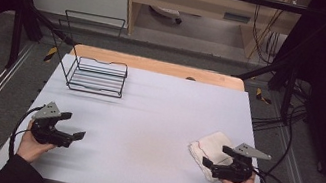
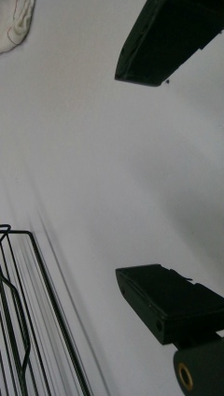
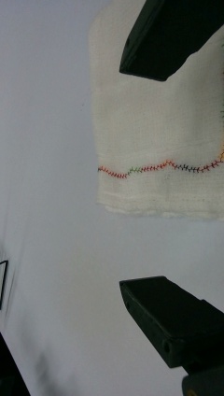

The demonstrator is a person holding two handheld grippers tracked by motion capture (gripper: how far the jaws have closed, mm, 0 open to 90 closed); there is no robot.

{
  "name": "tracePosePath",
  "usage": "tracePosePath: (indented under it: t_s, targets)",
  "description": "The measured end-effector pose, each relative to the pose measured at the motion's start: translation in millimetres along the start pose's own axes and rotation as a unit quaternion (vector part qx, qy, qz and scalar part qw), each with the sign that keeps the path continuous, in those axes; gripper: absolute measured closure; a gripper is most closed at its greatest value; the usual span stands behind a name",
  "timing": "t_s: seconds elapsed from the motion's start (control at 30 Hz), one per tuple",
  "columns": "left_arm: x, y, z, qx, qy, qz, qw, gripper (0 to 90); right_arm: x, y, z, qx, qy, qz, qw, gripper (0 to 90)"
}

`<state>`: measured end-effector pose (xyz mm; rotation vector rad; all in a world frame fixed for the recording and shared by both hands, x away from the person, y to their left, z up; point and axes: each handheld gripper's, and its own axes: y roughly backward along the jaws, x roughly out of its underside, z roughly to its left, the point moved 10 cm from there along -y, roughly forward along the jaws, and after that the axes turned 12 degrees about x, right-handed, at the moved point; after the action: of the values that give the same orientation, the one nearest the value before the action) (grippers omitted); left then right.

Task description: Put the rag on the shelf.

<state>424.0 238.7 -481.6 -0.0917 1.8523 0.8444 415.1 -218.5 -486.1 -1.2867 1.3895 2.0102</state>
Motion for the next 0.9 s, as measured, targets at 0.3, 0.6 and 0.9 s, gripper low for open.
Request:
tracePosePath:
  t_s: [0.3, 0.6, 0.9]
  targets:
    - [0.2, 1.2, -0.6, 0.0, 0.001, -0.003, 1.0, 5.6, 1.0, -1.3, 0.1, 0.011, 0.006, 0.007, 0.9999, 1.1]
    - [0.7, 2.5, -0.9, -0.001, 0.003, -0.005, 1.0, 5.6, -1.4, -10.8, 9.0, 0.037, 0.023, 0.032, 0.9985, 5.3]
    - [1.3, 2.1, -0.5, -0.005, 0.002, -0.002, 1.0, 5.7, -2.7, -29.6, 18.9, 0.067, 0.039, 0.053, 0.9955, 19.3]
